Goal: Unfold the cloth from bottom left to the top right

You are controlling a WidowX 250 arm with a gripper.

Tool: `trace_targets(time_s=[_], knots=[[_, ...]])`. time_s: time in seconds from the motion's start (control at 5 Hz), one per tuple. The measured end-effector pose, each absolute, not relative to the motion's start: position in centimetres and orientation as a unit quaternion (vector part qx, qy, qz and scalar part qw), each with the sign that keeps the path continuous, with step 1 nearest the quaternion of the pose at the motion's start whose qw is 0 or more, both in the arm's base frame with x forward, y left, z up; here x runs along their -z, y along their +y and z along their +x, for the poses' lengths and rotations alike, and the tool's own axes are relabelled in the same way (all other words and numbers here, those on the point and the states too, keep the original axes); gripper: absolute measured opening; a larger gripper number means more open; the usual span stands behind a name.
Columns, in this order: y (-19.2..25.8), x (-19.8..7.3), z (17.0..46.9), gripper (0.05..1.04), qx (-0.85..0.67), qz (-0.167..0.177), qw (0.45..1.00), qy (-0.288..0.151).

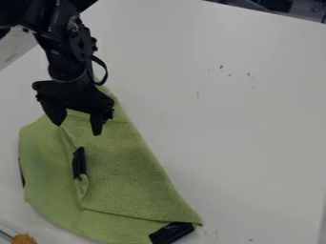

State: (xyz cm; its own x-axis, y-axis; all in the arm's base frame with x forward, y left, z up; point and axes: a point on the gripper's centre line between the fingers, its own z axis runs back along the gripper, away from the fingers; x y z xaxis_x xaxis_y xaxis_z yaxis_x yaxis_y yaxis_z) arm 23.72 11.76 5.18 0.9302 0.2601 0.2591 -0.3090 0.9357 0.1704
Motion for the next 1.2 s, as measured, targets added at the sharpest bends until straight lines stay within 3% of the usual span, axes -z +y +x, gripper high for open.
trace_targets(time_s=[0.6,1.0,1.2], knots=[[9.4,-3.6,20.7,1.001,-0.176,0.112,0.974,-0.093],[9.0,-1.5,19.9,0.946,-0.194,0.087,0.973,-0.086],[9.4,-1.3,20.0,0.660,-0.193,0.088,0.973,-0.090]])
